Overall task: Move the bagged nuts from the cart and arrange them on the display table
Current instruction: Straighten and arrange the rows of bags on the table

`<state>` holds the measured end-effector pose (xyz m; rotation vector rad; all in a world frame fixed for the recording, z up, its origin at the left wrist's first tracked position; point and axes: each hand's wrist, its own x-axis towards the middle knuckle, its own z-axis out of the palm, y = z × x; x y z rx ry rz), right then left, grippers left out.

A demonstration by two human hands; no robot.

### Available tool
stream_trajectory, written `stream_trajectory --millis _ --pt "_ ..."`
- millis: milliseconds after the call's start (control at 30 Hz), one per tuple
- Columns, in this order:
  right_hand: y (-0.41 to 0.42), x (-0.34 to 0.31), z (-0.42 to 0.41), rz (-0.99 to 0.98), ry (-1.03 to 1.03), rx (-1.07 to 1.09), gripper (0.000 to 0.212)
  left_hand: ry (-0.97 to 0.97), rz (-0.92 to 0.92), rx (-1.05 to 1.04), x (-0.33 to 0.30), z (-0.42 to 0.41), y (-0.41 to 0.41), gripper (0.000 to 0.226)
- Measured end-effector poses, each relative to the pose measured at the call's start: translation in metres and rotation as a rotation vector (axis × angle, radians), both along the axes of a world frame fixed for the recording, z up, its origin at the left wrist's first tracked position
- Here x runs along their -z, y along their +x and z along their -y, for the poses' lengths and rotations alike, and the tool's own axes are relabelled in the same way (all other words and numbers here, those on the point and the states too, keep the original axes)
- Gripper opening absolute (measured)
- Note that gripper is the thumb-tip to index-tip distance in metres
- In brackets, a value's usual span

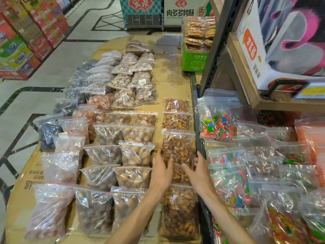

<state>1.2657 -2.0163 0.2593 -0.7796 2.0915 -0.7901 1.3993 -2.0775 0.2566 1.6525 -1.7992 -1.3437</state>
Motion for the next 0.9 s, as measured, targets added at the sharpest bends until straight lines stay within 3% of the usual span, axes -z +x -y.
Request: stream_trajectory --millis 300,500,700,900 --pt "0.043 0.004 -0.052 -0.217 -0.052 -0.007 0.087 0.092 0.048 0.049 0.015 -0.037 0.023 0.065" --pt "0.062 0.005 -0.071 -0.008 0.075 0.085 0.092 0.081 0.132 0.117 0.011 -0.045 0.02 0.058" --pt "0.048 0.009 -0.059 0.235 0.015 0.199 0.089 0.063 0.155 0.08 0.018 -0.048 0.019 0.061" --pt "0.045 0.005 -0.059 0.211 -0.066 0.176 0.072 0.031 0.091 0.015 0.017 -0.052 0.02 0.058"
